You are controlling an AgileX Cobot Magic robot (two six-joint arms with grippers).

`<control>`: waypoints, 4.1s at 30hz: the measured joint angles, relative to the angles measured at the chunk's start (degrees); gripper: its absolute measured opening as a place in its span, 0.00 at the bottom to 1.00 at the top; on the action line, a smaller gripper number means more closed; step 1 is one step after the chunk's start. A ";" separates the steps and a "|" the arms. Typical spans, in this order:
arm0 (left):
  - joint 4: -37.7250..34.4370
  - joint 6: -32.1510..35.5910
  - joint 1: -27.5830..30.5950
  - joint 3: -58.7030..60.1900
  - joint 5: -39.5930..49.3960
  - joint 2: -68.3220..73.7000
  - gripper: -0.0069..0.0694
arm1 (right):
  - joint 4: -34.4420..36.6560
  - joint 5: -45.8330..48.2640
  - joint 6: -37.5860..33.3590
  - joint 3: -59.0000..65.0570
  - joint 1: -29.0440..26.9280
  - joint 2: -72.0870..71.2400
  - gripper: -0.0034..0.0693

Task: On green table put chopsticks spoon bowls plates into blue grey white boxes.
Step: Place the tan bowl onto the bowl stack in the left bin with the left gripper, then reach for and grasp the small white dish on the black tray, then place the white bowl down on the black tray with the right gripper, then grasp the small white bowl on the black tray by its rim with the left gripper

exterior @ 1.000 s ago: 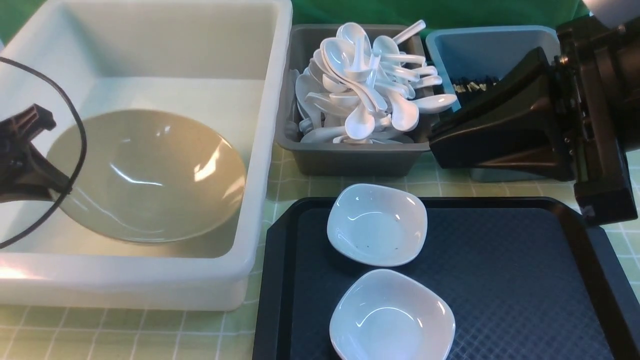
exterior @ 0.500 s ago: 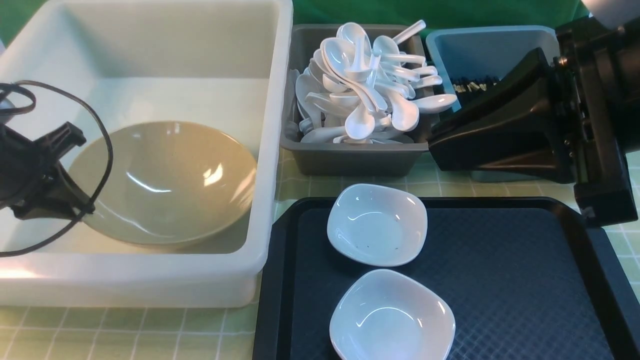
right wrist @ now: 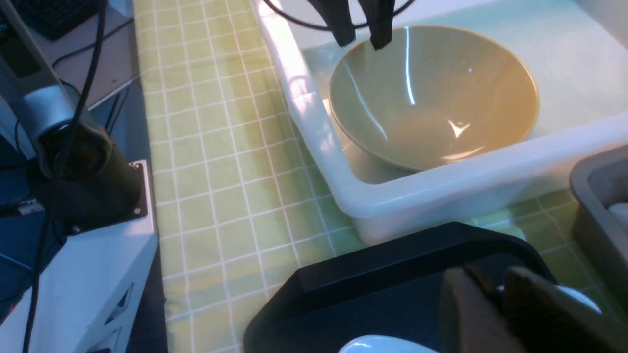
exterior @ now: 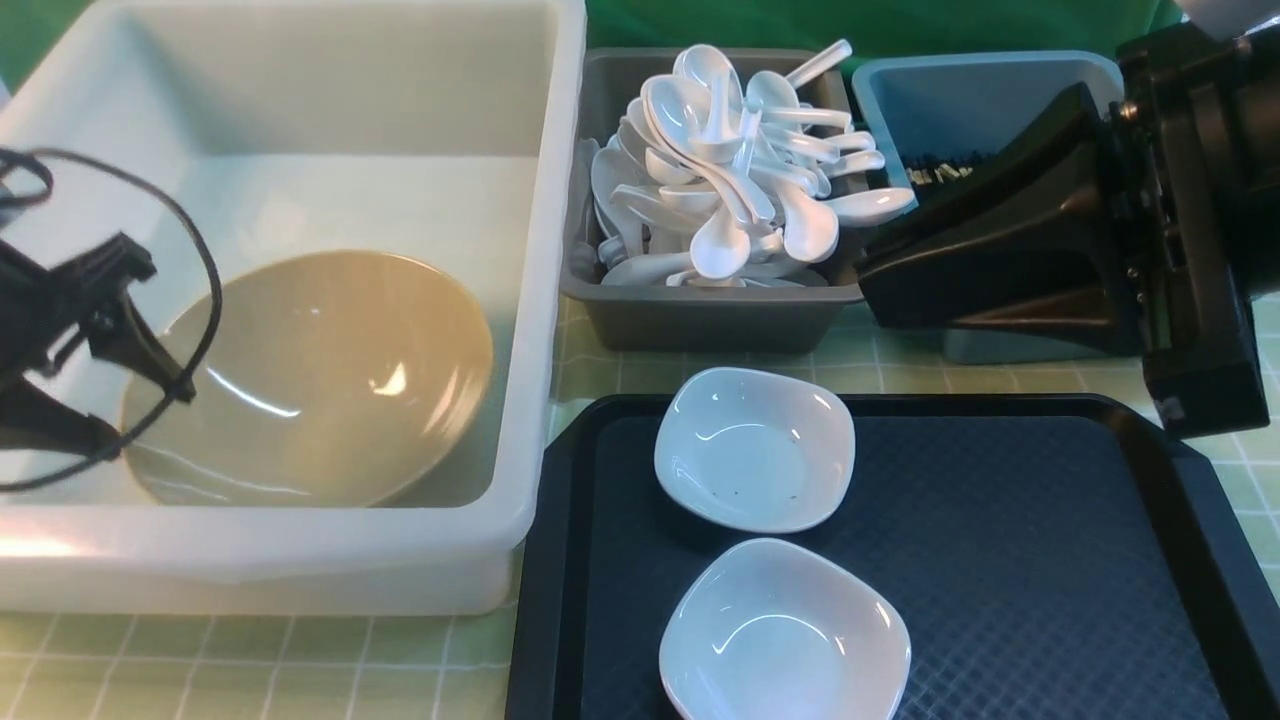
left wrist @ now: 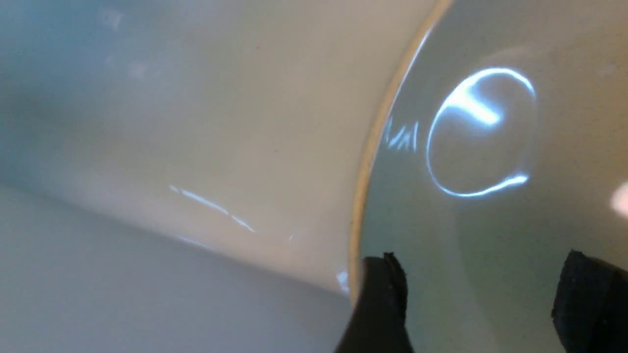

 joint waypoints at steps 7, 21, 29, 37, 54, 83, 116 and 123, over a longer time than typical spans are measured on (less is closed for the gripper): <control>0.32 1.73 -1.20 -2.53 0.77 -7.85 0.67 | -4.44 0.93 7.62 0.21 -6.81 -3.50 0.21; -2.64 16.60 -42.17 0.13 -3.42 -18.87 0.68 | -5.60 -13.63 24.57 22.77 -11.36 -3.34 0.39; -2.69 19.15 -50.21 0.13 -7.20 -17.62 0.68 | -0.52 -24.44 28.05 22.94 -11.37 15.33 0.53; -2.52 19.17 -50.27 0.13 -6.34 -17.62 0.68 | 24.36 -29.41 12.09 22.94 -11.37 30.51 0.54; -2.50 19.38 -50.27 0.13 -3.66 -17.62 0.68 | 55.47 -21.58 -19.91 22.66 -11.48 44.08 0.15; -2.50 19.38 -50.27 0.13 -1.74 -17.62 0.68 | 27.60 -29.08 -9.83 55.49 -32.80 -2.38 0.11; -2.23 19.32 -50.27 0.13 -0.08 -17.62 0.68 | -19.43 -6.78 21.19 35.39 -32.80 1.51 0.79; -2.27 19.37 -50.27 0.13 -2.55 -17.33 0.68 | -24.08 -1.10 24.32 25.96 -32.45 -7.66 0.79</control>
